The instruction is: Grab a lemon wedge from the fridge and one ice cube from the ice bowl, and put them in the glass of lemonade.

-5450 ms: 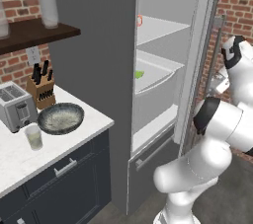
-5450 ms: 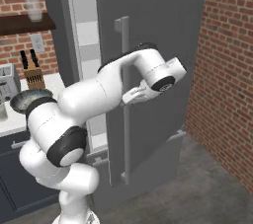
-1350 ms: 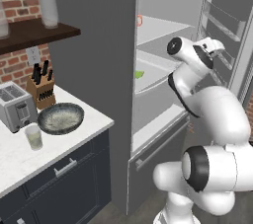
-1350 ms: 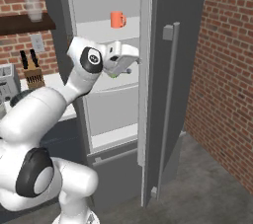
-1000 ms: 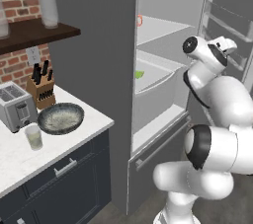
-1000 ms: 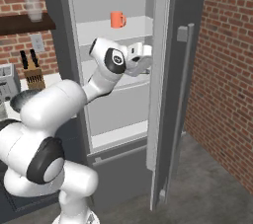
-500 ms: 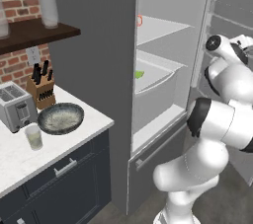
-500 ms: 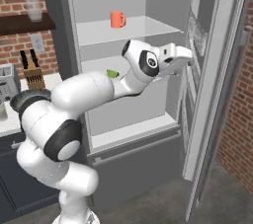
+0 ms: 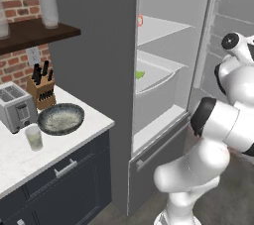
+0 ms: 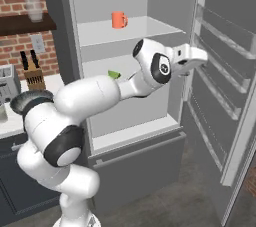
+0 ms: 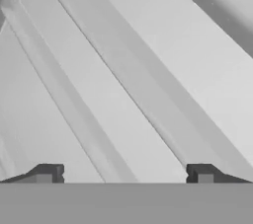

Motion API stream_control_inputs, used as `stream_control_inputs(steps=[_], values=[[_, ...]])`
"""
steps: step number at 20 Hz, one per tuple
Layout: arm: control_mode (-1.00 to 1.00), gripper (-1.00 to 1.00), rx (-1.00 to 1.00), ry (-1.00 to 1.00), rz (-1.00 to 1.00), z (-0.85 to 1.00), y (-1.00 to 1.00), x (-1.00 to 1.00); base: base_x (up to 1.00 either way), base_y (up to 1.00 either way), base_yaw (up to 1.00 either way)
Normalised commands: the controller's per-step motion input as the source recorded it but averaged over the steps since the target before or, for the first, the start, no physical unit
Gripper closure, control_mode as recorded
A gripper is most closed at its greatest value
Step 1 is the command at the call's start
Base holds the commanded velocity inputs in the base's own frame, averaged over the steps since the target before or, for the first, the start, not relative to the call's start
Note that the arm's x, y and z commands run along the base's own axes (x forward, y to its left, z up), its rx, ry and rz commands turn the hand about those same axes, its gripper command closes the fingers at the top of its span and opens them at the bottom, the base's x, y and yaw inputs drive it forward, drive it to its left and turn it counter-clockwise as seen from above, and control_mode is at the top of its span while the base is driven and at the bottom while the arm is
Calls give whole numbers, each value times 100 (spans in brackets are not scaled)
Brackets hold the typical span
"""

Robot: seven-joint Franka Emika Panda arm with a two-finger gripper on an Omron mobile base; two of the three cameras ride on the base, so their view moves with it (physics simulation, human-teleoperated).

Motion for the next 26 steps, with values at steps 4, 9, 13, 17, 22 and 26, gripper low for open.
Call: stream_control_inputs(steps=[4, 9, 13, 17, 22, 26], values=[[-100, -100, 0, -11, 0, 42, 55, -50, 0, 0, 0], [-100, -100, 6, -16, 0, 32, 82, -50, 0, 0, 0], [-100, -100, 21, -17, 0, 6, 99, -32, 0, 0, 0], [-100, -100, 38, -16, 1, 0, 98, -18, 0, 0, 0], [-100, -100, 49, -10, 7, -1, 98, -8, 0, 0, 0], [-100, -100, 46, -1, 18, -30, 78, -34, 0, 0, 0]])
